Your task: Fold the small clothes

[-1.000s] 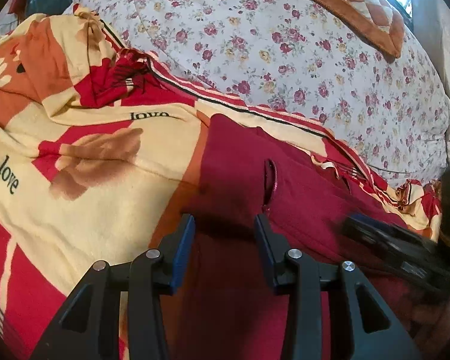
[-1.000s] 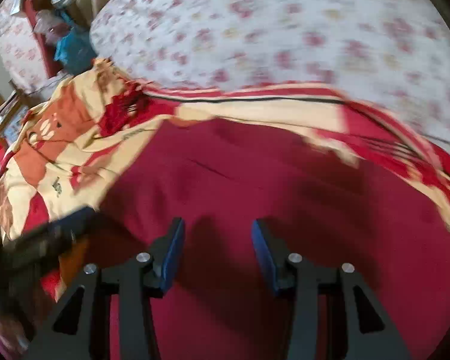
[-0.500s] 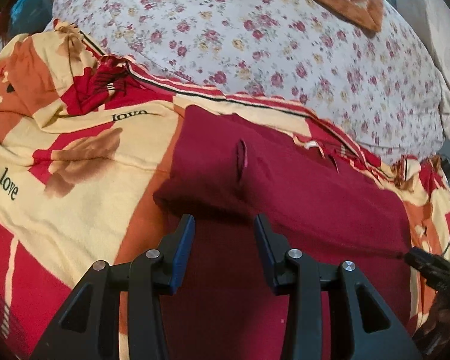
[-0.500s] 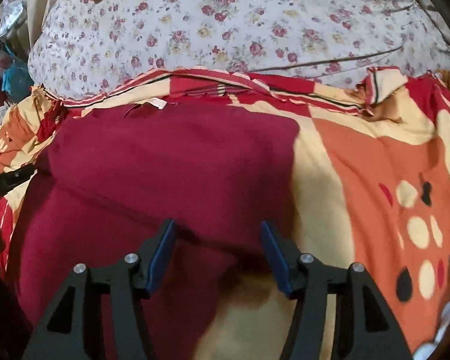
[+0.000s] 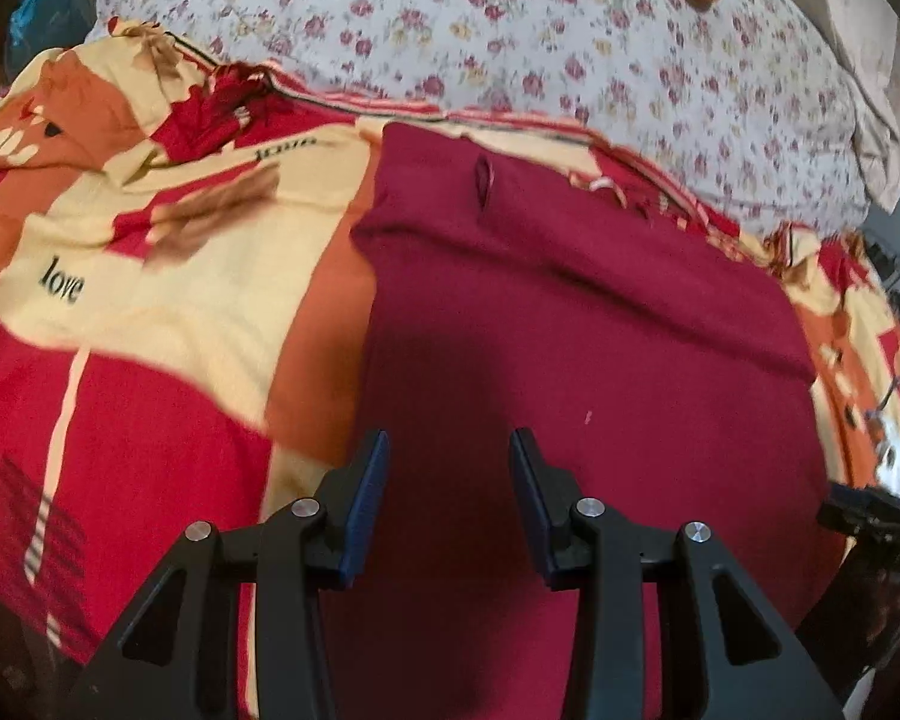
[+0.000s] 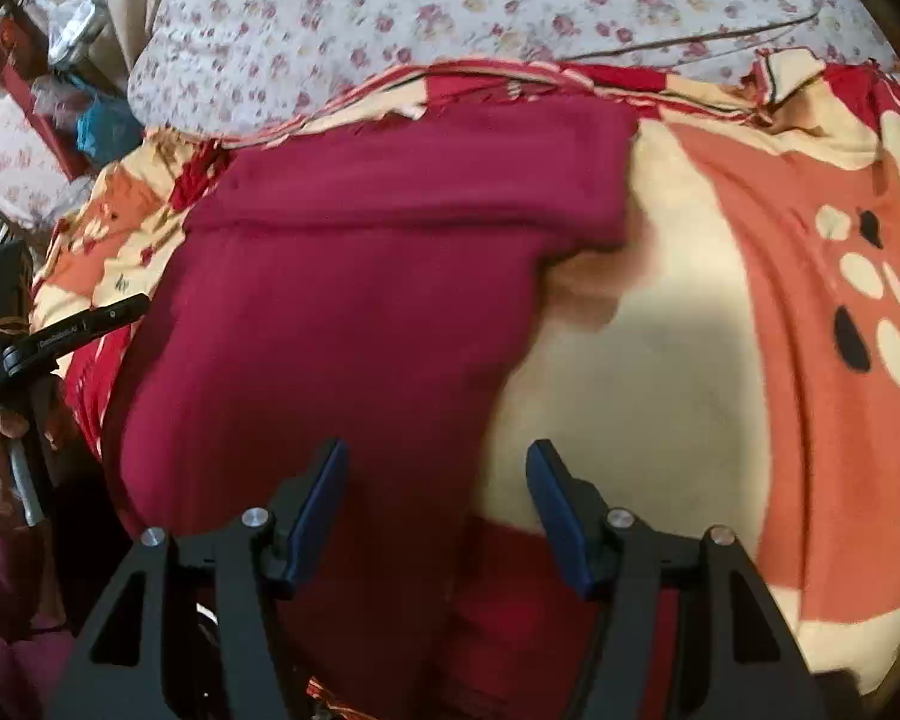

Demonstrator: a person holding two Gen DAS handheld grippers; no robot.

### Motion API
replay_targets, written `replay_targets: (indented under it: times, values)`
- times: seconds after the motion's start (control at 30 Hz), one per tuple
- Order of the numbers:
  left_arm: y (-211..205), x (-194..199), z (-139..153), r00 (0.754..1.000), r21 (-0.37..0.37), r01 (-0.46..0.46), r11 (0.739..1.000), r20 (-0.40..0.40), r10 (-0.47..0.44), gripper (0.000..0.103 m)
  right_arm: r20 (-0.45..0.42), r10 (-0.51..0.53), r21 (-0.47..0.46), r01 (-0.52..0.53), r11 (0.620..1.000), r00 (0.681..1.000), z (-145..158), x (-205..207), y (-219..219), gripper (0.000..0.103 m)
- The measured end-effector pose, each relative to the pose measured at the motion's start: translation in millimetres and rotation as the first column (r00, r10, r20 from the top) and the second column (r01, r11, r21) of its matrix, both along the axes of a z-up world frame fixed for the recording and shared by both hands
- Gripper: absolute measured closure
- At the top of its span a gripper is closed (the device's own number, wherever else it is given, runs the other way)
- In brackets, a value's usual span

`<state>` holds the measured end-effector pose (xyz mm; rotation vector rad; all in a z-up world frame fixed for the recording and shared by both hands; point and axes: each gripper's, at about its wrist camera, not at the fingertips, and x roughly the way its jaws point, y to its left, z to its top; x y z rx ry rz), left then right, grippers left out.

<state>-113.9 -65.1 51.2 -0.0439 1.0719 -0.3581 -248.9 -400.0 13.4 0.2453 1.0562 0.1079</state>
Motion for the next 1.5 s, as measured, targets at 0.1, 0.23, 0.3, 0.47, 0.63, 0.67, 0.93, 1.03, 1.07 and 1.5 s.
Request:
replay_targets:
  times: [0.1, 0.23, 0.3, 0.47, 0.63, 0.67, 0.93, 1.03, 1.07, 1.5]
  values:
    - [2.3, -13.2, -1.1, 1.000, 0.016, -0.009, 1.000, 0.001, 0.009, 0.083, 0.017, -0.018, -0.003, 0.018, 1.000, 1.000, -1.9, -0.6, 4.8, 0.038]
    - [2.1, -25.0, -1.5, 1.000, 0.041, -0.015, 0.999, 0.010, 0.015, 0.083, 0.022, -0.040, 0.016, 0.040, 0.999, 0.999, -4.0, -3.6, 5.4, 0.038]
    - [1.0, -29.8, -3.5, 1.000, 0.049, -0.020, 0.999, 0.007, 0.020, 0.083, 0.021, -0.043, 0.005, 0.043, 0.999, 0.999, -4.5, -5.9, 7.8, 0.038]
    - [-5.9, -36.7, -7.3, 1.000, 0.077, -0.016, 0.997, 0.010, 0.015, 0.083, 0.039, -0.033, -0.063, 0.035, 0.997, 0.999, -5.9, -13.3, 14.5, 0.045]
    - [-8.4, -40.7, -9.1, 1.000, 0.095, -0.007, 0.995, 0.006, 0.007, 0.082, 0.059, 0.009, -0.144, 0.000, 0.990, 0.998, -1.9, -21.5, 22.9, 0.088]
    - [-8.3, -41.7, -9.2, 1.000, 0.096, -0.005, 0.995, 0.008, 0.004, 0.082, 0.062, 0.011, -0.151, -0.001, 0.988, 0.998, -0.5, -22.9, 23.2, 0.091]
    - [-11.1, -45.0, -13.2, 1.000, 0.099, 0.006, 0.995, 0.013, -0.008, 0.075, 0.052, -0.027, -0.143, 0.034, 0.989, 0.998, -0.7, -29.6, 11.7, 0.094]
    - [-13.2, -44.8, -14.1, 1.000, 0.111, 0.013, 0.994, 0.011, -0.015, 0.074, 0.038, -0.045, -0.097, 0.048, 0.994, 0.998, 1.1, -33.7, 6.8, 0.092]
    - [-13.1, -44.9, -14.5, 1.000, 0.110, 0.015, 0.994, 0.010, -0.016, 0.074, 0.031, -0.047, -0.081, 0.049, 0.995, 0.998, 1.7, -35.6, 5.6, 0.088]
    - [11.0, -75.4, -4.8, 0.997, 0.084, 0.071, 0.994, -0.047, -0.067, 0.072, -0.108, 0.068, 0.062, -0.062, 0.996, 0.992, -21.8, -81.4, 16.2, 0.046]
